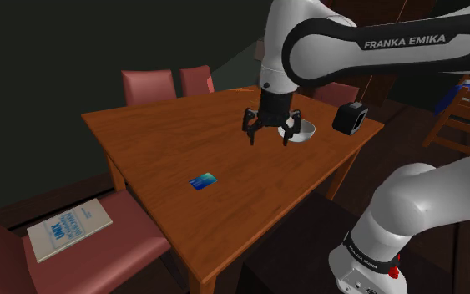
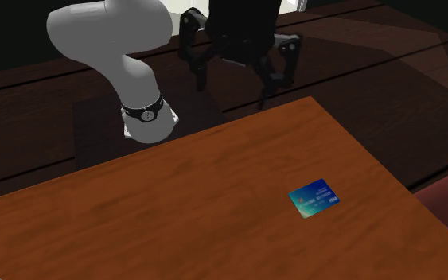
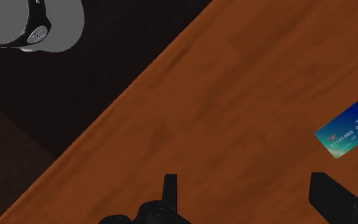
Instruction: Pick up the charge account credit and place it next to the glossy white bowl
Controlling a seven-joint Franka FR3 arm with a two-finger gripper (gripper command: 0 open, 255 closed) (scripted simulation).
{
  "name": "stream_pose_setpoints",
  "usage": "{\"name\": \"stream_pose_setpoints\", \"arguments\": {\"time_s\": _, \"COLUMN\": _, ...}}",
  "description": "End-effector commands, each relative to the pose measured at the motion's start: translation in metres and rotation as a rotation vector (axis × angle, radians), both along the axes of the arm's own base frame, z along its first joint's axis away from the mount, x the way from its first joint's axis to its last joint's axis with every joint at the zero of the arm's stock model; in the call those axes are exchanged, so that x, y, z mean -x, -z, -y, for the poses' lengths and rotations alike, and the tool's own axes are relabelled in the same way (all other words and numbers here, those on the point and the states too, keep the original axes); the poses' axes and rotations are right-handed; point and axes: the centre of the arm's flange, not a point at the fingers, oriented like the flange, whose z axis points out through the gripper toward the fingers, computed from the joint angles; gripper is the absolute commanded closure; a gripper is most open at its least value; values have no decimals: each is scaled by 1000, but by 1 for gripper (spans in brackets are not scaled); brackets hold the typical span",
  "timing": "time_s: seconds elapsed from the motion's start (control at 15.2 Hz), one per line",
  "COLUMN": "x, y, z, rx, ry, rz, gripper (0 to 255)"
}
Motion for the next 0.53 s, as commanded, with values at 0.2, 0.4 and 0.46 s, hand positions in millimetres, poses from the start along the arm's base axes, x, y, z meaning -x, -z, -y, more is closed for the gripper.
{"name": "stream_pose_setpoints", "arguments": {"time_s": 0.2, "x": -36, "y": 43, "z": -39, "rx": 14, "ry": 262, "rz": 23, "gripper": 0}}
{"name": "stream_pose_setpoints", "arguments": {"time_s": 0.4, "x": -63, "y": 67, "z": -57, "rx": 22, "ry": 414, "rz": 35, "gripper": 0}}
{"name": "stream_pose_setpoints", "arguments": {"time_s": 0.46, "x": -73, "y": 75, "z": -62, "rx": 25, "ry": 464, "rz": 40, "gripper": 0}}
